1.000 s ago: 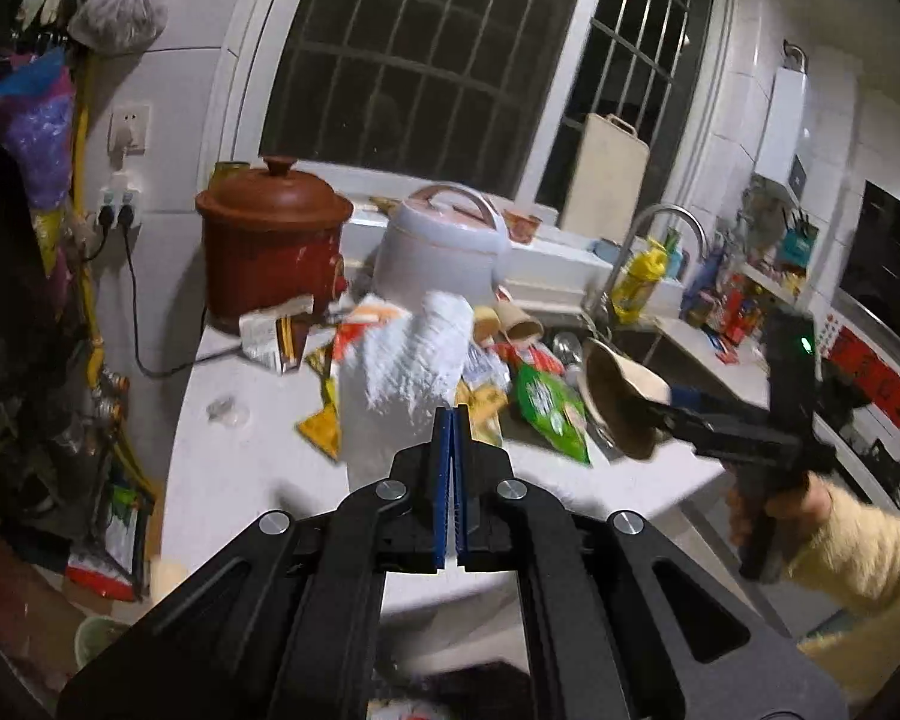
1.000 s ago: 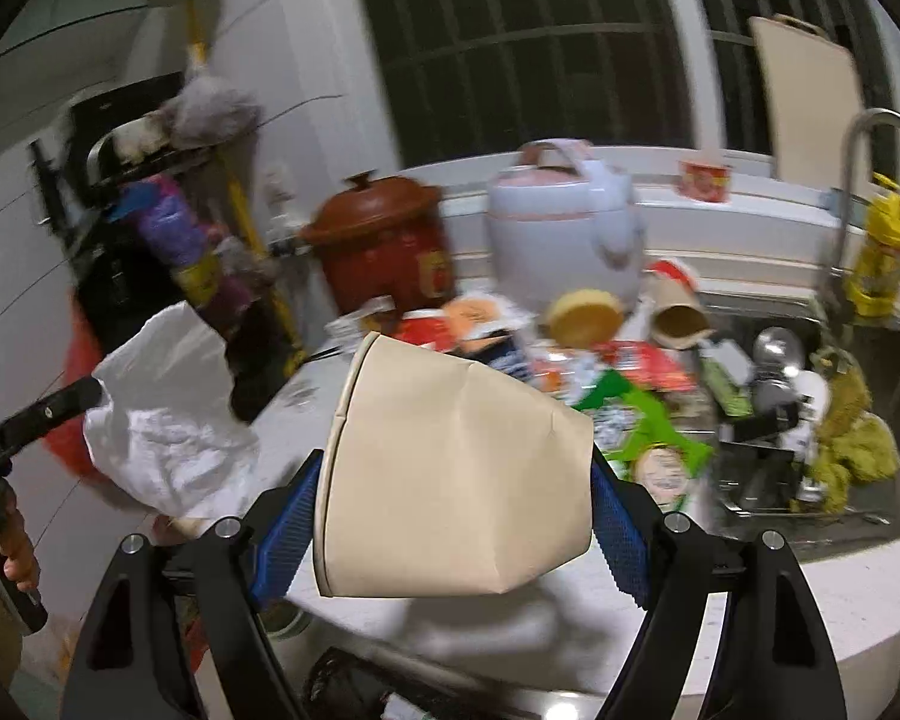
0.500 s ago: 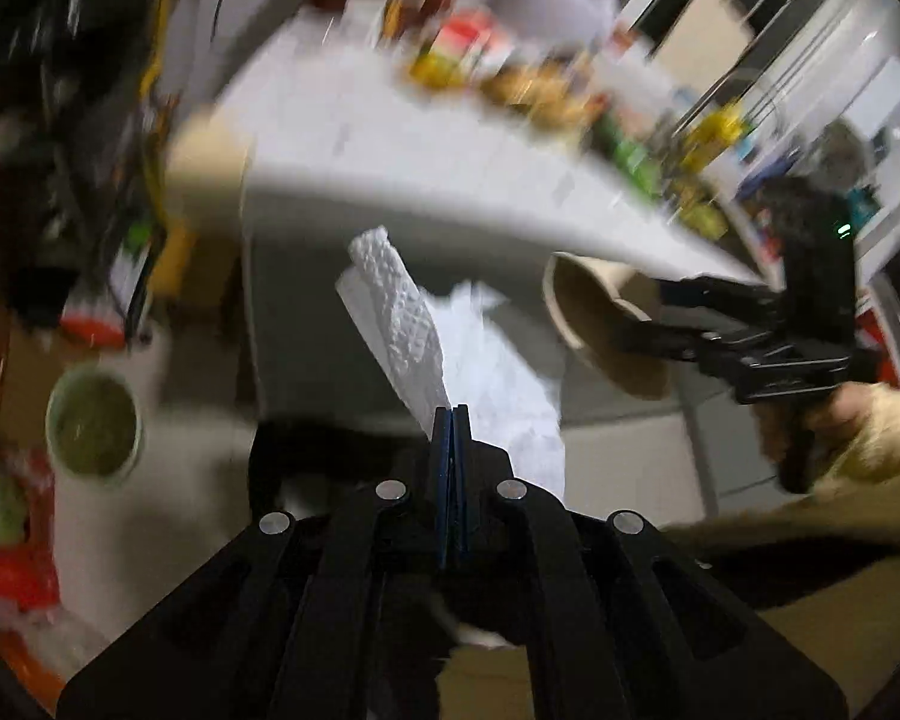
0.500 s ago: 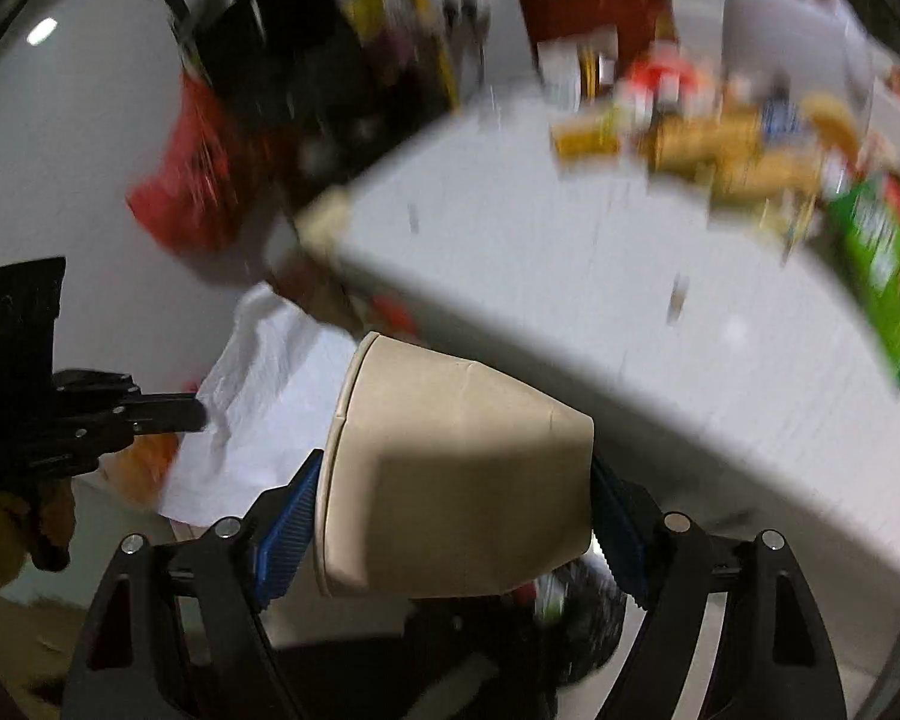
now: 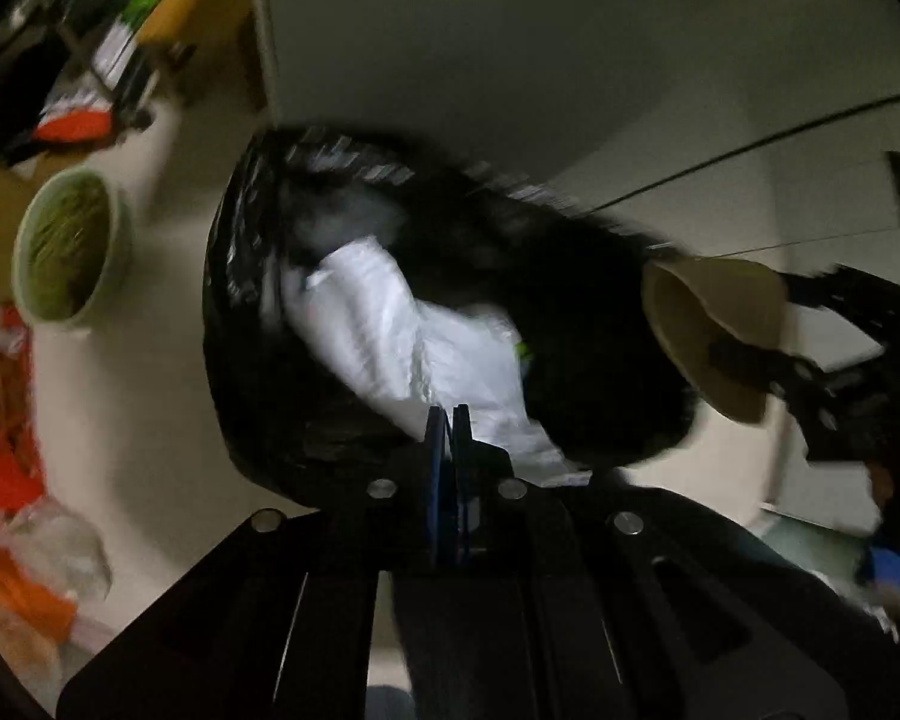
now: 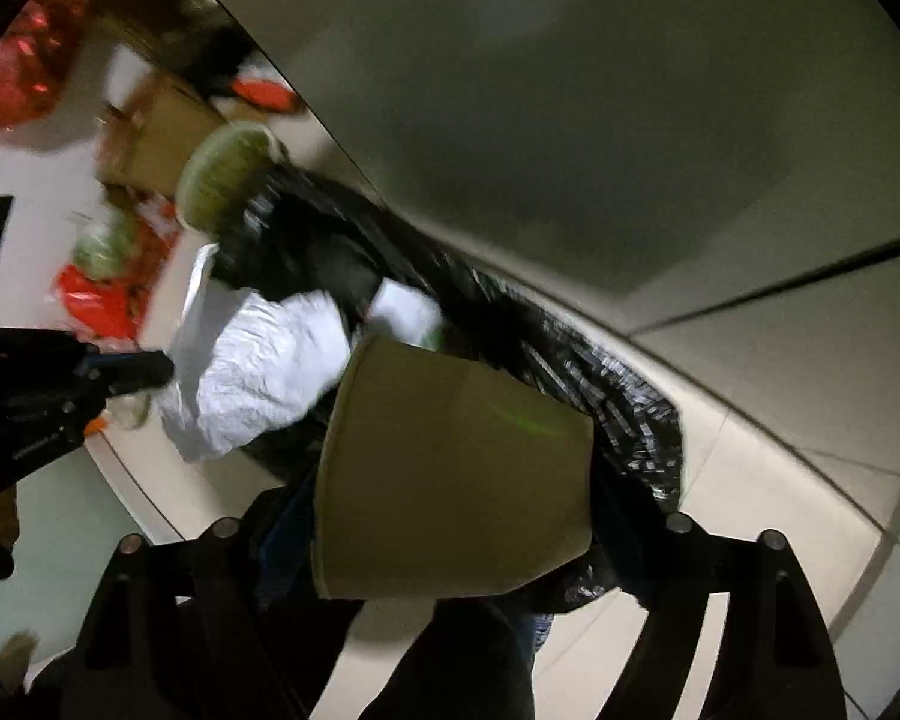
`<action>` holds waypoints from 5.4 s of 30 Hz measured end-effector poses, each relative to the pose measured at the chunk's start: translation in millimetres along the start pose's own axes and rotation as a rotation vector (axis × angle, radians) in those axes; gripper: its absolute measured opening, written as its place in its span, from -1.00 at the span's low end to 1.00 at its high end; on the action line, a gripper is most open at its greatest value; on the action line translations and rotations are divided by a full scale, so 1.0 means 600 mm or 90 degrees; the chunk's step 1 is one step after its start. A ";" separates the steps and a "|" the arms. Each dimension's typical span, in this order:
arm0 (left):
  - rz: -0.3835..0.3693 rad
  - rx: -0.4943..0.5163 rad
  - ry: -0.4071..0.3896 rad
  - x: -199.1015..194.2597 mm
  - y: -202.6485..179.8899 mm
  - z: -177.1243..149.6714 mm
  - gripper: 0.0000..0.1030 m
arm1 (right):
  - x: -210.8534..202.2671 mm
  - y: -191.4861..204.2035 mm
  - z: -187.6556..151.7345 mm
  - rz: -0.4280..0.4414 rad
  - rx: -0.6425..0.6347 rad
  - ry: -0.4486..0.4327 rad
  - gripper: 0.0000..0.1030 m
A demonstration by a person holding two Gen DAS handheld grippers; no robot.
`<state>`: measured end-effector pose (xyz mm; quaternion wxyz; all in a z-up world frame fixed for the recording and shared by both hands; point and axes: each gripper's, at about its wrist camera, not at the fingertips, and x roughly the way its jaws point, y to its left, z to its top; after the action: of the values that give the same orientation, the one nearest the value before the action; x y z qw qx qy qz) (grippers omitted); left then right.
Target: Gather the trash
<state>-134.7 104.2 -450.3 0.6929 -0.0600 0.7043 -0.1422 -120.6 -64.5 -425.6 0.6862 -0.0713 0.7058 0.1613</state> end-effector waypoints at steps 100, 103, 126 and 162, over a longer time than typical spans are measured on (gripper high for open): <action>-0.086 0.170 -0.540 -0.719 -0.253 0.192 -0.97 | -0.598 -0.340 -0.059 -0.127 0.324 -0.496 0.87; -0.088 0.169 -0.524 -0.703 -0.256 0.184 -0.97 | -0.581 -0.312 -0.036 -0.185 0.272 -0.505 0.89; -0.119 0.121 -0.494 -0.680 -0.216 0.135 -0.97 | -0.587 -0.321 -0.013 -0.060 0.272 -0.499 0.12; -0.210 0.029 -0.376 -0.548 -0.132 0.022 -0.97 | -0.678 -0.094 0.093 -0.019 -0.001 -0.532 -1.00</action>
<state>-119.8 119.9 -112.5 0.8356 -0.1963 0.4507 -0.2451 -30.2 -148.6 -30.1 0.9156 -0.0109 0.3656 0.1669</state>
